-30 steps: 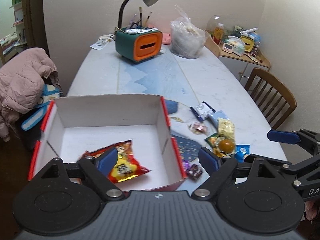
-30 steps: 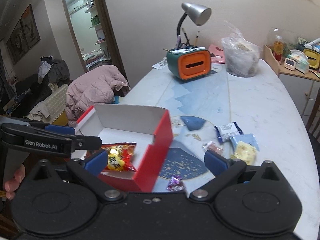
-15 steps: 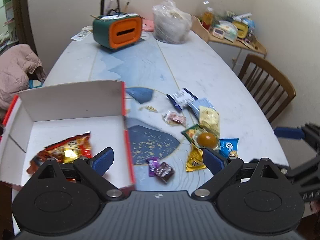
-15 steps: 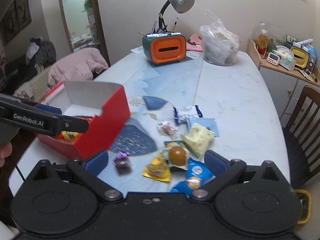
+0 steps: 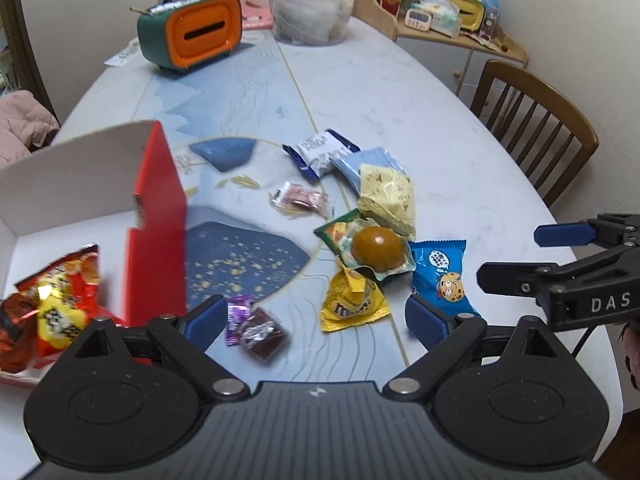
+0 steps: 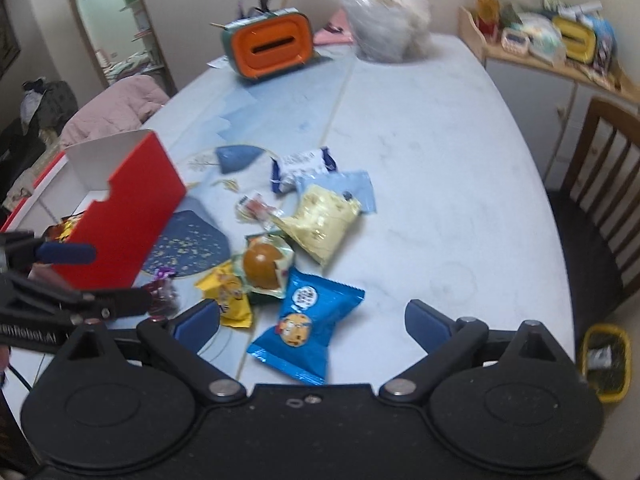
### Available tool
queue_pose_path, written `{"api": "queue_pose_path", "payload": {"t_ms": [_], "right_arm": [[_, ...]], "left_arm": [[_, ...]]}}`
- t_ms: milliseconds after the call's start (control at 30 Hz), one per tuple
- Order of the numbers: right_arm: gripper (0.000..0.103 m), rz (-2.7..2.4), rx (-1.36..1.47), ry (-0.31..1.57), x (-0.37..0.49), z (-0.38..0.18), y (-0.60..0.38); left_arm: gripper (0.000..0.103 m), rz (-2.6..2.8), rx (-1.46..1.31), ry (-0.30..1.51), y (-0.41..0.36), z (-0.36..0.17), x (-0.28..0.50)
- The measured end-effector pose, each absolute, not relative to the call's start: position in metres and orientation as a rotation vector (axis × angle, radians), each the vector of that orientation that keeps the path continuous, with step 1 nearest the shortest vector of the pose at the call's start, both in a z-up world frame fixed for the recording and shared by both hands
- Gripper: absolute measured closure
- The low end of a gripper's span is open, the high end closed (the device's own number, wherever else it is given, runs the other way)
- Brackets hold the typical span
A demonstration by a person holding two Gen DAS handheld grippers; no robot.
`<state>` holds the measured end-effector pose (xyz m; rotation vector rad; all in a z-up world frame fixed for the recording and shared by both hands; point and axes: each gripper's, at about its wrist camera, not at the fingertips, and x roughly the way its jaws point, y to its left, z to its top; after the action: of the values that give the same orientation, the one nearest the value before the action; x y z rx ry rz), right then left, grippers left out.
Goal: Organize snacks
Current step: 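Grasp the yellow M&M's packet with the left gripper while the right grasps the blue cookie packet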
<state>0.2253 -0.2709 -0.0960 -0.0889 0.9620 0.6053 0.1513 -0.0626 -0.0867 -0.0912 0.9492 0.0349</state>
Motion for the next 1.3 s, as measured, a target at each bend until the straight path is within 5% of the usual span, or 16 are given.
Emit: {"api": "queue_pose_path", "payload": {"t_ms": [667,833,1300], "right_arm": [[0.022,0.579,0.053,1.154,0.262,-0.145,-0.263],[0.032,0.561,0.079,1.183,0.265,-0.151,-0.257],[0.063,0.536,0.134,1.201,0.265,-0.157,-0.261]], "left_arm": [[0.011,0.06,-0.078,1.024,-0.08,-0.14,0.192],[0.036,0.043,-0.091,1.05,-0.081,-0.146,0.198],[0.067,0.012,-0.115,1.053,-0.081,-0.148,0.199]]}}
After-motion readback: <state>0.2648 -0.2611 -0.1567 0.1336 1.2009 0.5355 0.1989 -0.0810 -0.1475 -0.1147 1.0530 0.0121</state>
